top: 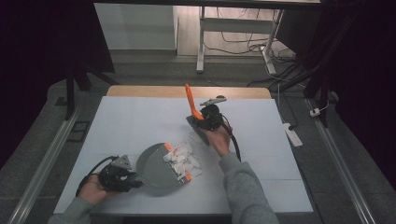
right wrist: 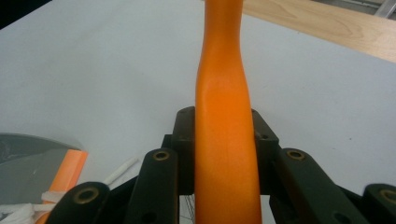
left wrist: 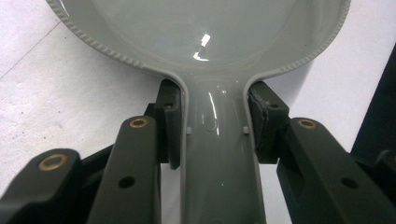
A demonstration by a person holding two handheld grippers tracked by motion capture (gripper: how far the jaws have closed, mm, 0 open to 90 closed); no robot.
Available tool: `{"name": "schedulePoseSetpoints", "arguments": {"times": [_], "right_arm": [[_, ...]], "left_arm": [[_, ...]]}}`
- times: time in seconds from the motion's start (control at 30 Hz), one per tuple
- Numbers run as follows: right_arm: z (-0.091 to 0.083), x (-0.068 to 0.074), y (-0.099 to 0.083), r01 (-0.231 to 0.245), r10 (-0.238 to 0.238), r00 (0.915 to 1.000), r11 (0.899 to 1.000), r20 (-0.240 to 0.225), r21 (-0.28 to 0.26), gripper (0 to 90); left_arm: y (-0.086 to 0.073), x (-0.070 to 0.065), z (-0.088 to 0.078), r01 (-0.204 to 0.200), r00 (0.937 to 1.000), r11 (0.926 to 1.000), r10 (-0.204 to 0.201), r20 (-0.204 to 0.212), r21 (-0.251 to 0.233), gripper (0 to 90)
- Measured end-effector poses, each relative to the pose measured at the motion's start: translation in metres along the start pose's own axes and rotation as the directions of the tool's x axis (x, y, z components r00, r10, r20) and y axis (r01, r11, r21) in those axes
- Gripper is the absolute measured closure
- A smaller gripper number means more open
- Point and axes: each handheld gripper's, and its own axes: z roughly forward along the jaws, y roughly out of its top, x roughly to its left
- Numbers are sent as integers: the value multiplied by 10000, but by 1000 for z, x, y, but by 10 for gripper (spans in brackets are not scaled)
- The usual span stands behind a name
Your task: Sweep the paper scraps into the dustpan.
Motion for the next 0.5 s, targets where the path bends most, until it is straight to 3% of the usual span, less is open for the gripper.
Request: {"name": "schedulePoseSetpoints", "arguments": {"times": [0.27, 0.5], "right_arm": [[10, 2, -3, 140, -141, 9999, 9997, 29, 223, 706], [3, -1, 0, 154, -154, 9998, 9999, 156, 5, 706]], "left_arm": [[0, 0, 0, 18, 10000, 10000, -18, 16, -24, 618], [0, 0, 0, 31, 10000, 10000, -31, 13, -22, 618]]}}
